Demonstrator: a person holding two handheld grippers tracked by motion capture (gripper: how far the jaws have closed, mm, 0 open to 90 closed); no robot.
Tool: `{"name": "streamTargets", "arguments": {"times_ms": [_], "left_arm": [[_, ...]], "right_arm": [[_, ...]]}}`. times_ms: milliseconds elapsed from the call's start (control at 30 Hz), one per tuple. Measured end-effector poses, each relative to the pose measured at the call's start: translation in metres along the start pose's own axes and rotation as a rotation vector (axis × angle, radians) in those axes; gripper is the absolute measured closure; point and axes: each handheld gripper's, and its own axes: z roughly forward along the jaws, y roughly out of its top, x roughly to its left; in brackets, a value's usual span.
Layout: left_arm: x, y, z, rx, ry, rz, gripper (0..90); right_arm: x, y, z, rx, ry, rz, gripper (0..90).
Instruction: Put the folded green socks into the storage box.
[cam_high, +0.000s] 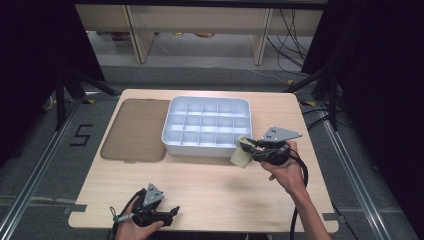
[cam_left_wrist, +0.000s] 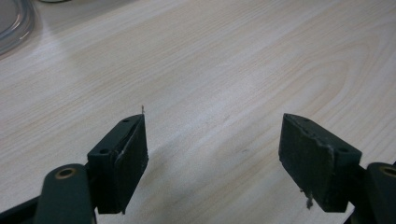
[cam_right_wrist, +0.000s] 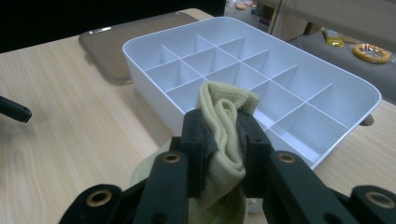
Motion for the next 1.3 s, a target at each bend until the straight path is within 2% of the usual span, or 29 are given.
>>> {"name": "streamTargets", "arguments": {"times_ms": [67,133,167,233,267,300,333,367,400,433,467,500,533,700,800,900,967,1000,1033,1067,1133,1200,1300], "left_arm": [[0.0,0.0,0.0,-0.001,-0.002,0.002,23.5],[0.001,0.001,-0.002,0.011,-0.007,0.035,23.7],[0.0,0.001,-0.001,0.002,-0.009,0.024,23.7],[0.0,0.001,-0.001,0.004,-0.01,0.022,23.7],[-0.002,0.0,0.0,0.004,-0.012,0.006,23.7],[-0.001,0.0,0.0,0.008,-0.007,0.009,23.7],[-0.001,0.001,0.0,0.014,-0.014,0.002,23.7],[0.0,0.0,-0.001,0.024,-0.011,0.026,23.7],[-0.001,0.001,-0.001,0.016,-0.021,0.007,23.7],[-0.001,0.0,0.001,0.003,0.003,0.007,23.7],[-0.001,0.0,0.001,0.003,0.007,0.007,23.7],[0.0,0.0,0.0,0.016,0.0,0.018,23.7],[0.0,0.0,0.0,0.011,0.001,0.014,23.7],[0.0,0.0,0.0,0.005,0.002,0.001,23.7],[0.0,0.0,-0.001,-0.007,-0.003,0.009,23.7],[0.001,0.0,-0.001,0.008,-0.001,0.003,23.7],[0.004,0.0,-0.002,0.017,0.002,0.024,23.7],[0.003,0.0,-0.001,0.018,-0.003,0.002,23.7],[0.003,0.0,-0.001,0.018,-0.003,0.002,23.7],[0.003,0.0,-0.001,0.01,0.008,0.008,23.7],[0.003,0.0,-0.002,0.012,0.001,0.014,23.7],[0.003,0.001,-0.002,0.015,0.002,0.022,23.7],[0.004,0.001,-0.002,0.015,0.001,0.033,23.7]], "right_arm": [[-0.001,0.001,0.001,-0.003,0.013,-0.008,75.8],[-0.005,0.003,0.001,-0.025,-0.008,-0.008,75.8],[-0.006,0.003,-0.001,-0.008,-0.009,-0.002,75.9],[-0.006,0.004,0.0,-0.025,-0.02,0.001,75.8],[-0.007,0.005,-0.001,-0.007,-0.006,-0.007,75.9],[-0.008,0.006,0.0,-0.037,-0.039,-0.016,75.8],[-0.008,0.007,0.0,-0.027,-0.035,-0.007,75.8],[-0.009,0.008,-0.001,-0.019,-0.038,-0.003,75.8],[-0.011,0.009,-0.001,-0.025,-0.035,-0.02,75.8],[-0.011,0.009,0.0,-0.021,-0.026,-0.01,75.9],[-0.012,0.011,-0.001,-0.018,-0.037,0.011,75.8],[-0.014,0.011,-0.001,-0.018,-0.036,-0.003,75.9],[-0.016,0.012,0.001,-0.045,-0.053,-0.003,75.8],[-0.02,0.015,0.003,-0.048,-0.068,-0.003,75.8],[-0.025,0.018,0.004,-0.033,-0.075,-0.019,75.8],[-0.027,0.018,0.005,-0.028,-0.086,-0.005,75.8],[-0.028,0.018,0.007,-0.018,-0.091,0.009,75.8],[-0.03,0.018,0.008,-0.013,-0.091,0.012,75.8],[-0.03,0.018,0.008,-0.013,-0.091,0.012,75.8],[-0.033,0.019,0.011,-0.012,-0.095,0.004,75.8],[-0.033,0.02,0.012,-0.011,-0.1,0.007,75.8],[-0.036,0.022,0.016,-0.011,-0.121,-0.017,75.8],[-0.038,0.025,0.021,0.015,-0.123,-0.019,75.8]]}}
